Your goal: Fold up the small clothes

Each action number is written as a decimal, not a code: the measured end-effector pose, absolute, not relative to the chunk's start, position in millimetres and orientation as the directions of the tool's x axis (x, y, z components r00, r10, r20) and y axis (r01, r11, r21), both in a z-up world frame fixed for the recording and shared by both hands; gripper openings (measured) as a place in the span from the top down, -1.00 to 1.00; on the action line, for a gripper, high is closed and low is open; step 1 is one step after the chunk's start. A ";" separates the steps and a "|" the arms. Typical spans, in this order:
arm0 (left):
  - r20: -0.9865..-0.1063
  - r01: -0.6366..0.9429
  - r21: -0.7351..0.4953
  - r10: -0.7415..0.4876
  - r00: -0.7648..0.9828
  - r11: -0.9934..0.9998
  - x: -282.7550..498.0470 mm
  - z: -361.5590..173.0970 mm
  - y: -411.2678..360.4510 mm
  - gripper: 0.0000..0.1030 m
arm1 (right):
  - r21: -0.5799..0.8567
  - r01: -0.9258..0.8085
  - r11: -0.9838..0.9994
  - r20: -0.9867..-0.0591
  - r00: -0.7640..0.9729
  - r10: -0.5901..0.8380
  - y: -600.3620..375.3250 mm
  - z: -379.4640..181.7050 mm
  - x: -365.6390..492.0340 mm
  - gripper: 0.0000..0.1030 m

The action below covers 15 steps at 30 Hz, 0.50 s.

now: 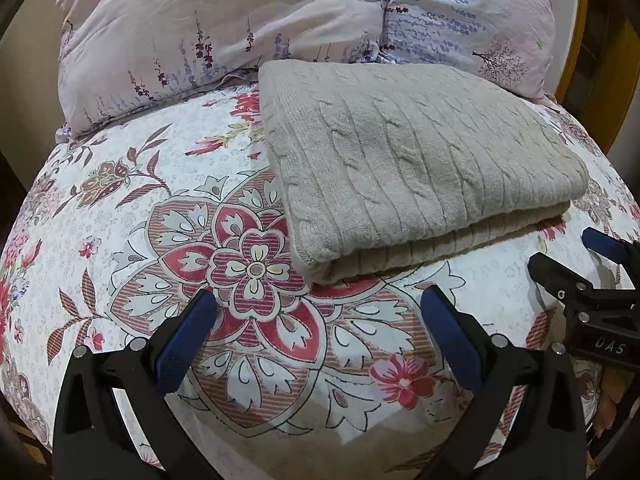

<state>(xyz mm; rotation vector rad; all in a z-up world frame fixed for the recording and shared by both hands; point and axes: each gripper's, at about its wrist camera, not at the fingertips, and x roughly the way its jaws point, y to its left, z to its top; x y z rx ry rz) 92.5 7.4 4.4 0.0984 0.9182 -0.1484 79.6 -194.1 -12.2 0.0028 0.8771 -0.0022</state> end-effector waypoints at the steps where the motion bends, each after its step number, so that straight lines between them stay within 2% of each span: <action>1: -0.797 0.170 0.021 -0.086 0.598 0.985 92.6 4.4 7.4 -0.97 | 0.002 0.003 1.000 -0.769 0.639 -0.001 -194.2 -12.2 79.6 -0.97; 15: -0.797 0.170 0.021 -0.086 0.598 0.985 92.8 4.3 7.5 -0.97 | 0.002 0.007 1.000 -0.767 0.641 -0.003 -195.1 -12.8 79.6 -0.97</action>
